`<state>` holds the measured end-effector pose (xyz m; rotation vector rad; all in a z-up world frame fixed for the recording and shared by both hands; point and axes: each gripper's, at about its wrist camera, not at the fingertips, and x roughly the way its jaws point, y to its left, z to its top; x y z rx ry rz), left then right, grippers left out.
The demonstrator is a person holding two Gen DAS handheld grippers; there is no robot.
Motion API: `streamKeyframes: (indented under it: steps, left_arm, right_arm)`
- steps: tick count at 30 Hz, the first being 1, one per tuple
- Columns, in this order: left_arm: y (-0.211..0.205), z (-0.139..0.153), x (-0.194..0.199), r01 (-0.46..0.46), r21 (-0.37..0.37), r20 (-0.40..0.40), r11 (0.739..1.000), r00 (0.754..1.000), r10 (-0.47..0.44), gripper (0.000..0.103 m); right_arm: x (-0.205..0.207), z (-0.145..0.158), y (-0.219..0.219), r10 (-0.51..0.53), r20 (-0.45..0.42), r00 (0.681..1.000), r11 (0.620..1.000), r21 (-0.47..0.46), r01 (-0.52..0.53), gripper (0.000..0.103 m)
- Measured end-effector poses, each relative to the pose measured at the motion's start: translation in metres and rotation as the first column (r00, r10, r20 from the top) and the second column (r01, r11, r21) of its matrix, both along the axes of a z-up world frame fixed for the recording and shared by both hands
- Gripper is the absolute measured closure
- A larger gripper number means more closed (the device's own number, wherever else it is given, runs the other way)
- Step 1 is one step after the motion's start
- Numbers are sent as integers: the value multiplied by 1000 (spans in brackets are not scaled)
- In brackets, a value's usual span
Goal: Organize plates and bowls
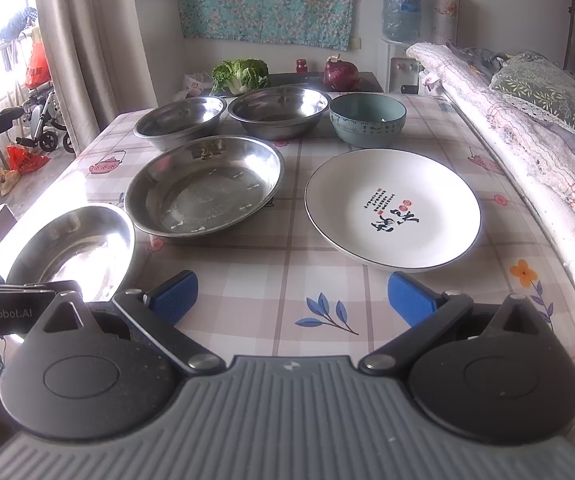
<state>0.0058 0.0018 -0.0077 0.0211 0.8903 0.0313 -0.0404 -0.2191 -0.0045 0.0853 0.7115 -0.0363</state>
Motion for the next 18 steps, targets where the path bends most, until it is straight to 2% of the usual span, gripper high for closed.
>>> streamKeyframes:
  steps: [18]
  left_arm:
    - [-9, -1, 0, 38, 3, -23, 999, 999, -37, 0]
  right_arm:
    - [3, -3, -2, -19, -35, 999, 999, -37, 18, 1]
